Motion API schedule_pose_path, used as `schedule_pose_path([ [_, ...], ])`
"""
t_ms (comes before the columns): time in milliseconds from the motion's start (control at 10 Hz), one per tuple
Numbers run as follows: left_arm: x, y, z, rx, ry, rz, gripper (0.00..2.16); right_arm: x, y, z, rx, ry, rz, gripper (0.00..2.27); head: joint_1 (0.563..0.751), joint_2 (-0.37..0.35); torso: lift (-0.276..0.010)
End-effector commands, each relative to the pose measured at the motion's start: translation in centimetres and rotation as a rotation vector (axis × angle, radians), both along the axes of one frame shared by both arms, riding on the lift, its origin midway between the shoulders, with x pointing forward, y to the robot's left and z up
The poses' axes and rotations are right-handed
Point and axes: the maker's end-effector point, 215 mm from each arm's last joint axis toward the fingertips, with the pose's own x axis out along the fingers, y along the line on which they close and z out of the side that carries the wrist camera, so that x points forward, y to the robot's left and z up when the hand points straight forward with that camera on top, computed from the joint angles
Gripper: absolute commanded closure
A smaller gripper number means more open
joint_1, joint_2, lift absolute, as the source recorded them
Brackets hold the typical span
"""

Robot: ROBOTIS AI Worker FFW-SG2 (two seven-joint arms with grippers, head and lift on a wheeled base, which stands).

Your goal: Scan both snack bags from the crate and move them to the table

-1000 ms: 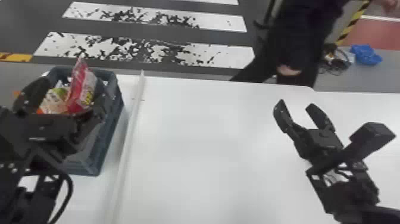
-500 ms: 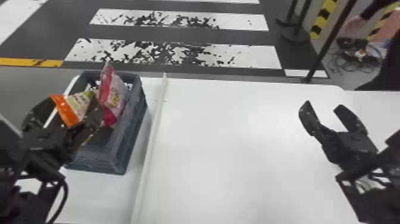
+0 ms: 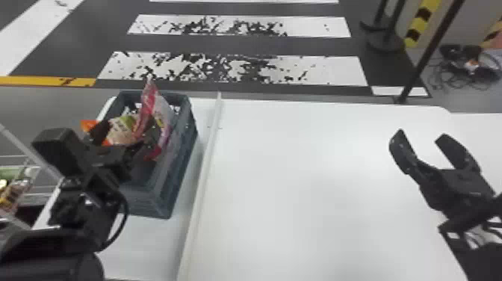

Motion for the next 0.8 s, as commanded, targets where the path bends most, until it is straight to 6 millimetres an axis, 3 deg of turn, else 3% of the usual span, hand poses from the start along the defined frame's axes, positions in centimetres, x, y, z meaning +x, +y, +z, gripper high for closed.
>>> schedule_pose_path([
  [0,1.5,-0.9,-0.3,-0.004,0.003,-0.003,0.08,0.1,-0.6,0.0,-0.009,0.004,-0.001,0.12,0.695,0.024,-0.087],
  [200,1.5,-1.4,-1.9,-0.01,0.059,0.003,0.37,0.2,-1.6,0.5,-0.008,-0.003,-0.007,0.12,0.695,0.008,-0.087],
  [300,1.3,-1.6,-3.4,-0.023,0.111,0.004,0.67,0.1,-2.1,0.6,-0.013,-0.004,-0.012,0.12,0.695,-0.004,-0.087],
  [400,1.0,-1.5,-3.8,-0.024,0.127,0.015,1.19,0.1,-2.3,0.7,-0.009,-0.006,-0.014,0.12,0.695,-0.013,-0.087],
  [500,0.5,-1.1,-3.7,-0.022,0.129,0.049,1.73,0.1,-2.2,0.8,-0.002,-0.01,-0.012,0.12,0.695,-0.018,-0.087],
  [600,-0.2,-1.0,-2.7,-0.017,0.115,0.063,1.89,-0.1,-2.2,0.9,0.003,-0.012,-0.013,0.12,0.695,-0.016,-0.087],
  [700,-0.9,-1.2,-0.6,-0.012,0.083,0.068,1.89,-0.2,-2.2,1.0,0.003,-0.012,-0.012,0.12,0.695,-0.012,-0.087],
])
